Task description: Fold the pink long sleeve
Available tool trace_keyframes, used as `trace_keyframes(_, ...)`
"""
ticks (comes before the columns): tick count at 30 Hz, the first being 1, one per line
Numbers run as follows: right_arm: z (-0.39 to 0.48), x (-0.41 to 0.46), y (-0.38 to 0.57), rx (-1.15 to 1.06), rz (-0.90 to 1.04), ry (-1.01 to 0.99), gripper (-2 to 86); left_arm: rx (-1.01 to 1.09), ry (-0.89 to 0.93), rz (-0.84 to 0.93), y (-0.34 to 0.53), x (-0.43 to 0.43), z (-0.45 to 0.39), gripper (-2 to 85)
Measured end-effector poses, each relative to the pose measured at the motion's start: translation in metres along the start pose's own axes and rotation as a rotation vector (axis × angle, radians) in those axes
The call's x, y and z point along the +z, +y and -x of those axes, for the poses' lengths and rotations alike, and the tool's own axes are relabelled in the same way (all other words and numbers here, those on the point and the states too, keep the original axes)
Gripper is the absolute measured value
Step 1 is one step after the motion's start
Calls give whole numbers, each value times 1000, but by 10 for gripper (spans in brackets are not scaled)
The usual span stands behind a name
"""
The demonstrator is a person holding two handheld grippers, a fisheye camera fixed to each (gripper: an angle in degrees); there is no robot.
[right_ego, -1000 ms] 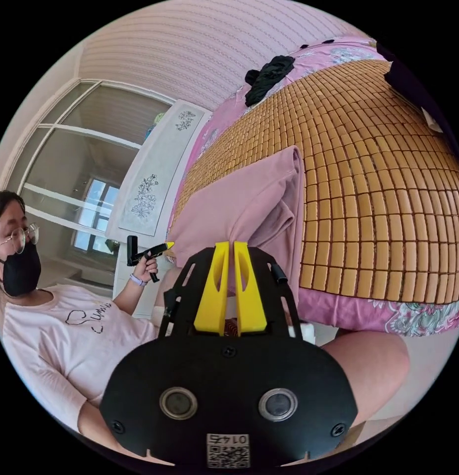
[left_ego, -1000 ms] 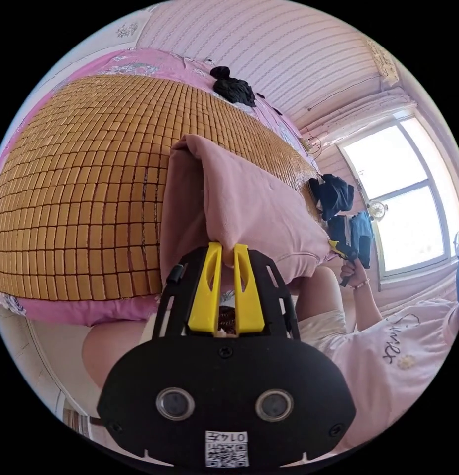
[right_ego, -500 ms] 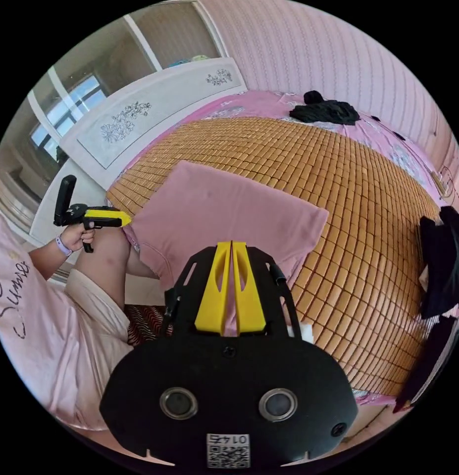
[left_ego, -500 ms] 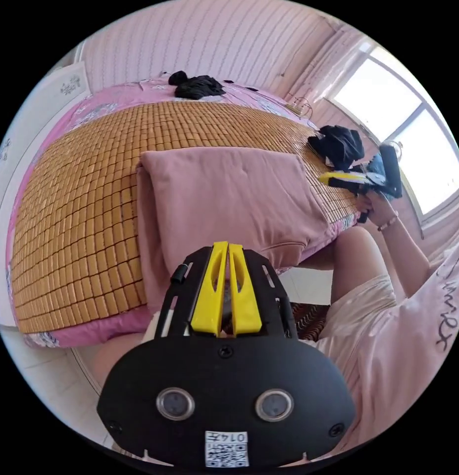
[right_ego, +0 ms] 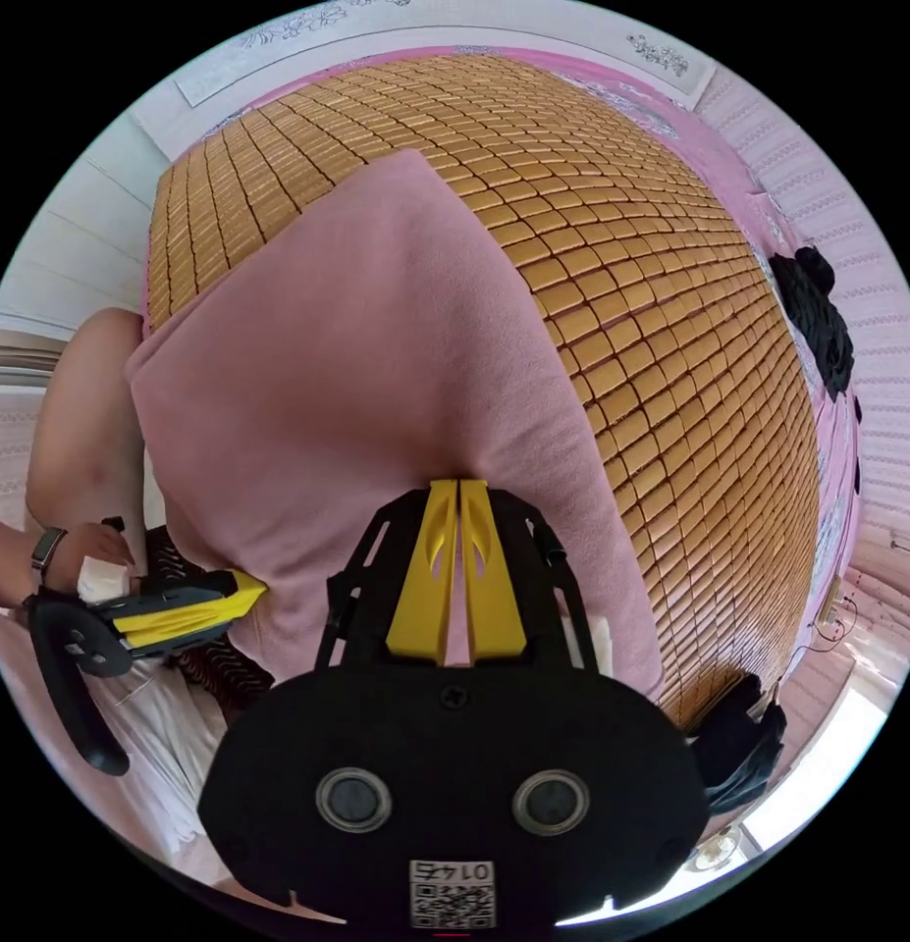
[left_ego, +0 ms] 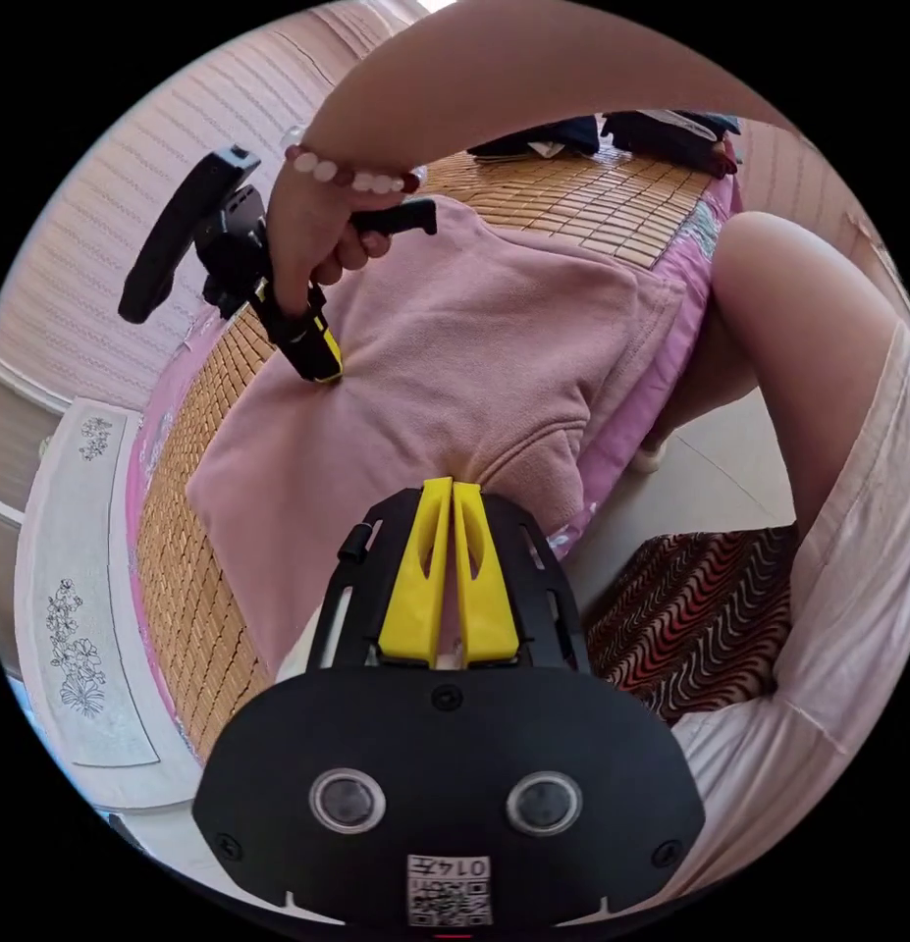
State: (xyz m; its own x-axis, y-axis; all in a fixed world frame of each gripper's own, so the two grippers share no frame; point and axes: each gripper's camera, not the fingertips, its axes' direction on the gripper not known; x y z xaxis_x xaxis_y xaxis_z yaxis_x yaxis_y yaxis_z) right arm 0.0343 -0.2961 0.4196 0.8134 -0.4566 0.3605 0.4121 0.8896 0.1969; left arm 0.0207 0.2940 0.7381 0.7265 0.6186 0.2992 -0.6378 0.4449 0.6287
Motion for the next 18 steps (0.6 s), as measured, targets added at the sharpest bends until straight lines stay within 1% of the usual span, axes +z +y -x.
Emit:
trace_keyframes(3, -10, -7, -13, -27, 40, -79, -5, -60, 59, -29, 6, 5, 2, -10)
trace_keyframes(5, -15, -21, -22, -53, 25, -58, -4, -72, 105, -31, 7, 10, 5, -10)
trace_keyframes(6, -19, -28, -30, -47, 7, -14, -4, -83, 121, -31, 8, 11, 6, -10)
trace_keyframes(8, -26, -22, -48, -21, 8, 23, -5, -147, 189, -38, 11, 17, 13, -10)
trace_keyframes(10, -30, 18, -72, 32, 87, -14, -5, -180, 226, -53, 15, 21, 16, -10)
trace_keyframes(11, -29, 17, -75, 33, 65, -7, -5, -196, 245, -61, 17, 23, 18, -10)
trace_keyframes(13, -27, 21, -93, -5, 150, 7, -5, -220, 269, -72, 20, 27, 19, -10)
trace_keyframes(15, -27, 23, -103, -54, 197, 11, -5, -240, 281, -85, 22, 30, 19, -10)
trace_keyframes(18, -27, 27, -122, -85, 285, 12, -5, -226, 253, -105, 25, 32, 14, -10)
